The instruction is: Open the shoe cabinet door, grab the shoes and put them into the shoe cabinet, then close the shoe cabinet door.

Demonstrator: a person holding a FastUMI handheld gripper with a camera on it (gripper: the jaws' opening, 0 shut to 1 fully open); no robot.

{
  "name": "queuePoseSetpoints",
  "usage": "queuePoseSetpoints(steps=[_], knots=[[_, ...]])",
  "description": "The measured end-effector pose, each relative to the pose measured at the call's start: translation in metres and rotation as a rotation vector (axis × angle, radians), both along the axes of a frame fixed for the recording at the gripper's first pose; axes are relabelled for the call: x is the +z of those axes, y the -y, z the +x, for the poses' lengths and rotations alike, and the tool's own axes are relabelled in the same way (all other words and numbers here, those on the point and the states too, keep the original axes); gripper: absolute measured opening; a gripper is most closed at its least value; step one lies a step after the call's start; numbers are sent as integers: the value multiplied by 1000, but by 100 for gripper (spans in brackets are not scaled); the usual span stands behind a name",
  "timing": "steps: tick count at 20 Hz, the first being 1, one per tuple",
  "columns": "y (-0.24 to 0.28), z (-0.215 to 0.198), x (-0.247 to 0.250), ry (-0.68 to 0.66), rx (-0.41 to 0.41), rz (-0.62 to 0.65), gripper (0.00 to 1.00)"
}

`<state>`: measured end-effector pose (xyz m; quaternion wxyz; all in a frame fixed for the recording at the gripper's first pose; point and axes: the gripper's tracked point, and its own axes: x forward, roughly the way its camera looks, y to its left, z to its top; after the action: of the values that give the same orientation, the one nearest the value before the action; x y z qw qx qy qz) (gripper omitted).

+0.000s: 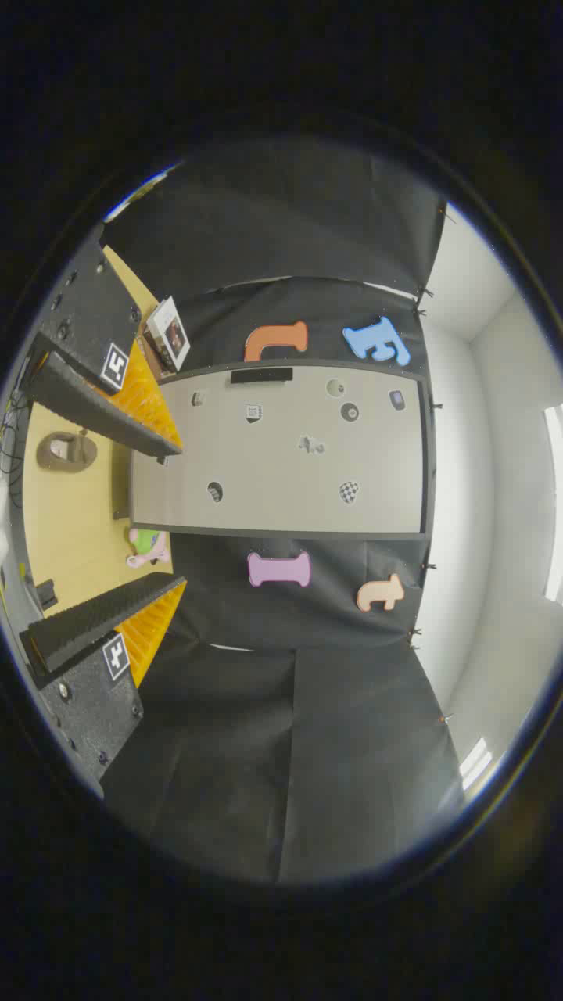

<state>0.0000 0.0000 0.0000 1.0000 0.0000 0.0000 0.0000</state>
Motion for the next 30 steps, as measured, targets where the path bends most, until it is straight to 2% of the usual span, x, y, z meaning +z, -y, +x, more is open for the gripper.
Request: queuePoseSetpoints(steps=[13, 18, 24, 30], knots=[[0, -8, -5, -11, 4, 6, 98], [-13, 5, -4, -29, 2, -2, 98], [-75, 65, -2, -52, 79, -27, 98], [-154, 146, 14, -42, 174, 5, 91]])
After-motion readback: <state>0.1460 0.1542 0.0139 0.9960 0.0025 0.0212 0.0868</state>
